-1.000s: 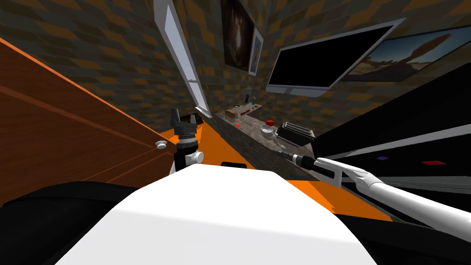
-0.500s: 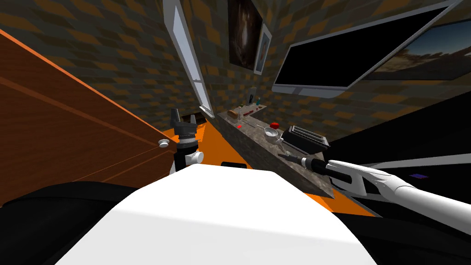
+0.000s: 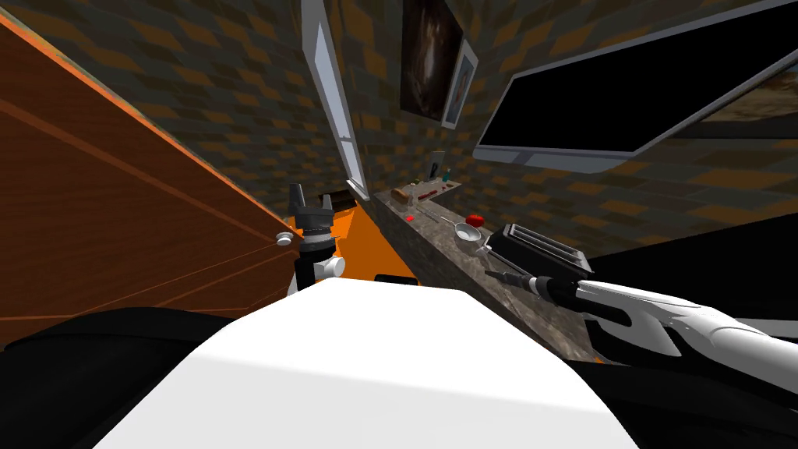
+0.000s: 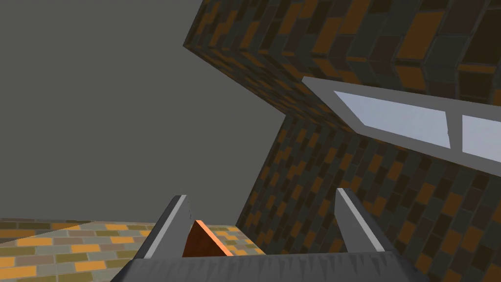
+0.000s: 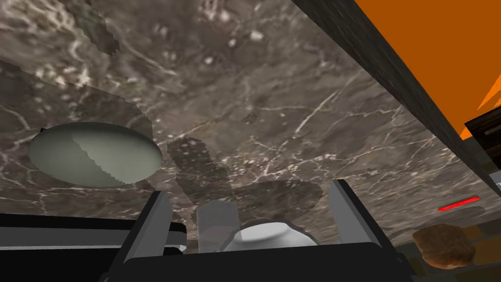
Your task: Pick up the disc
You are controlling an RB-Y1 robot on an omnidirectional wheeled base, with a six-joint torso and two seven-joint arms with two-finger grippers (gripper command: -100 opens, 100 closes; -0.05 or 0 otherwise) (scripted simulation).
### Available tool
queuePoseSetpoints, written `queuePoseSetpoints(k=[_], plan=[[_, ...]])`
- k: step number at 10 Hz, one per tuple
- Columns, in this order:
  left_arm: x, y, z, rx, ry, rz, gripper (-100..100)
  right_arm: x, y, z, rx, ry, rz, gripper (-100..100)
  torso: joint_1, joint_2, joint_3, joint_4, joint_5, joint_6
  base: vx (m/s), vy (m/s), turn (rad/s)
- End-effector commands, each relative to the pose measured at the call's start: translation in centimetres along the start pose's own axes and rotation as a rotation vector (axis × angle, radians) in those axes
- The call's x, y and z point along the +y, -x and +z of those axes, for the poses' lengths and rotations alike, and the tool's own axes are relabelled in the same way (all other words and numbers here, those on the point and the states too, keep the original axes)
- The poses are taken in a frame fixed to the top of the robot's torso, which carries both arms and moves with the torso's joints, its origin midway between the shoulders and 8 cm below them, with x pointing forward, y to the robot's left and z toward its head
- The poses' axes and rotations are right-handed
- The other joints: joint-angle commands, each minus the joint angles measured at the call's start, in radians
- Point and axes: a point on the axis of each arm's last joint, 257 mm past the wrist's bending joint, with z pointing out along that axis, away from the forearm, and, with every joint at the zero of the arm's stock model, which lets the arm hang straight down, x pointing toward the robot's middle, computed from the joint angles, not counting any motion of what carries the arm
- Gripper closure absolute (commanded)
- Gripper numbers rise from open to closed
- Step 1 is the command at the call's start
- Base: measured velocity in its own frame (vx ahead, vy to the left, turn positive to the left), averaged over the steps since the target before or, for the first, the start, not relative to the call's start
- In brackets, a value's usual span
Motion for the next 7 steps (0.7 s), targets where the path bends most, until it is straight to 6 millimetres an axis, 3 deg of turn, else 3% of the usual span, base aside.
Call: queuePoseSetpoints(k=[1,2,3,5,7], plan=[[0.0,0.0,0.0,0.000,0.000,0.000,0,-1.7,-0.9,-0.6,0.022,-0.032,0.006,-100,0.000,0.000,0.000,0.000,0.000,0.000,0.121,-0.059,0.091],[0.0,0.0,0.0,0.000,0.000,0.000,0,-1.7,-0.9,-0.6,0.022,-0.032,0.006,-100,0.001,0.001,0.000,0.000,0.000,0.001,0.039,-0.016,-0.041],[0.0,0.0,0.0,0.000,0.000,0.000,0,-3.7,-2.5,-1.5,0.059,-0.078,0.022,-100,0.003,0.005,0.003,0.001,0.000,0.001,0.039,-0.017,0.139],[0.0,0.0,0.0,0.000,0.000,0.000,0,-3.7,-2.5,-1.5,0.059,-0.078,0.022,-100,0.004,0.006,0.004,0.001,0.001,0.001,0.036,-0.021,0.042],[0.0,0.0,0.0,0.000,0.000,0.000,0,-6.8,-5.5,-3.1,0.124,-0.150,0.055,-100,0.004,0.006,0.004,0.001,0.001,0.001,0.078,-0.039,0.159]])
